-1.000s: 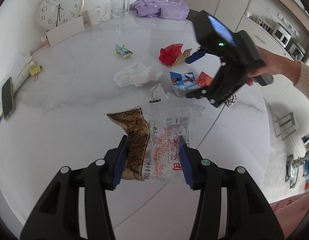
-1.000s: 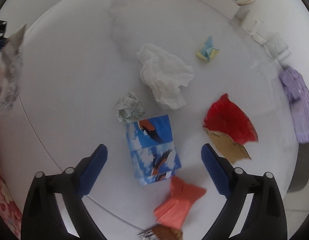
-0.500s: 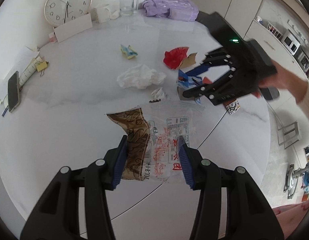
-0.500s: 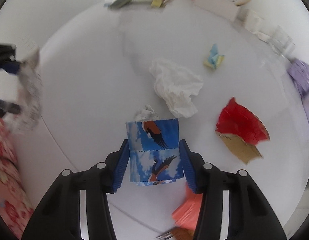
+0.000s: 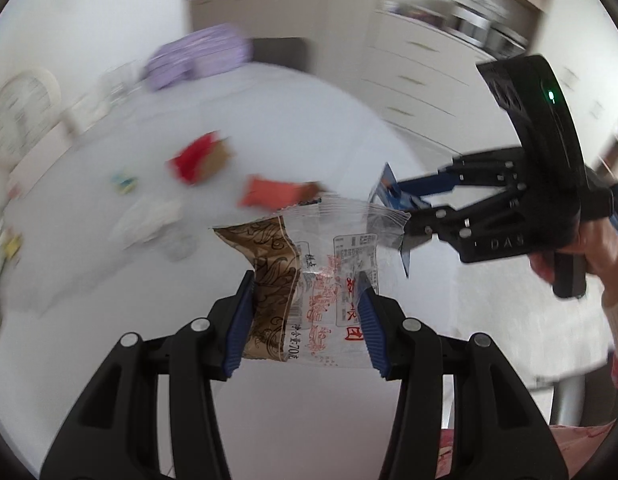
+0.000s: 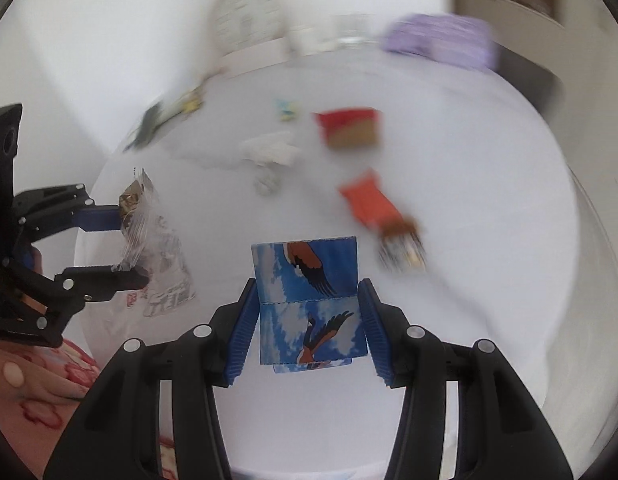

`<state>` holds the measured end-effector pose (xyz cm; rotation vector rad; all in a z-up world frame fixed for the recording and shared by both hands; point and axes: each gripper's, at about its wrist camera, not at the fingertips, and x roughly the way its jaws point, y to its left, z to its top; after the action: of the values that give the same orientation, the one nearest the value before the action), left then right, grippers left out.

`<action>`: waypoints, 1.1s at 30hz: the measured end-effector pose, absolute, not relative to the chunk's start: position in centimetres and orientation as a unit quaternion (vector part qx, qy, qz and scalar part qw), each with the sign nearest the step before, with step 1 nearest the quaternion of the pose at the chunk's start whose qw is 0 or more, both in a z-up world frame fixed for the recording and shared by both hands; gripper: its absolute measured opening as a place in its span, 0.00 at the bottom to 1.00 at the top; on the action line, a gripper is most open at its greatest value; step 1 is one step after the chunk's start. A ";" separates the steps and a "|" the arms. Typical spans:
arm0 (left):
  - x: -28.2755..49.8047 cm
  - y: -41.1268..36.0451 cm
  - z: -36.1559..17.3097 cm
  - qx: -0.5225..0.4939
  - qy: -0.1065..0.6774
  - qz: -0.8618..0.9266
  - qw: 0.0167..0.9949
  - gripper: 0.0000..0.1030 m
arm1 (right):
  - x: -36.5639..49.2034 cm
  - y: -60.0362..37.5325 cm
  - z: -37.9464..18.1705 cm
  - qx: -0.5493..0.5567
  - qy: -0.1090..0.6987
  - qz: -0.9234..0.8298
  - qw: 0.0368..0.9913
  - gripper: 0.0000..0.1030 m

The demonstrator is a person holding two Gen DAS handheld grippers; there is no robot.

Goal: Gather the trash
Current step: 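Carry the bag and box over the bin and open both tools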

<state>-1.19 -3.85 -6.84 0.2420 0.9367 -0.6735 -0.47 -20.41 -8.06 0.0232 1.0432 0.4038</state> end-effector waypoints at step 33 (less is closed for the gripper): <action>-17.4 -22.6 -13.8 0.275 0.474 -0.558 0.624 0.67 | -31.5 -33.2 -13.1 0.261 0.467 -0.156 0.831 0.49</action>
<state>-17.41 -22.58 -13.81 0.6313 1.0876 -1.2799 -31.53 -33.15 -13.13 0.5527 0.9900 -0.3304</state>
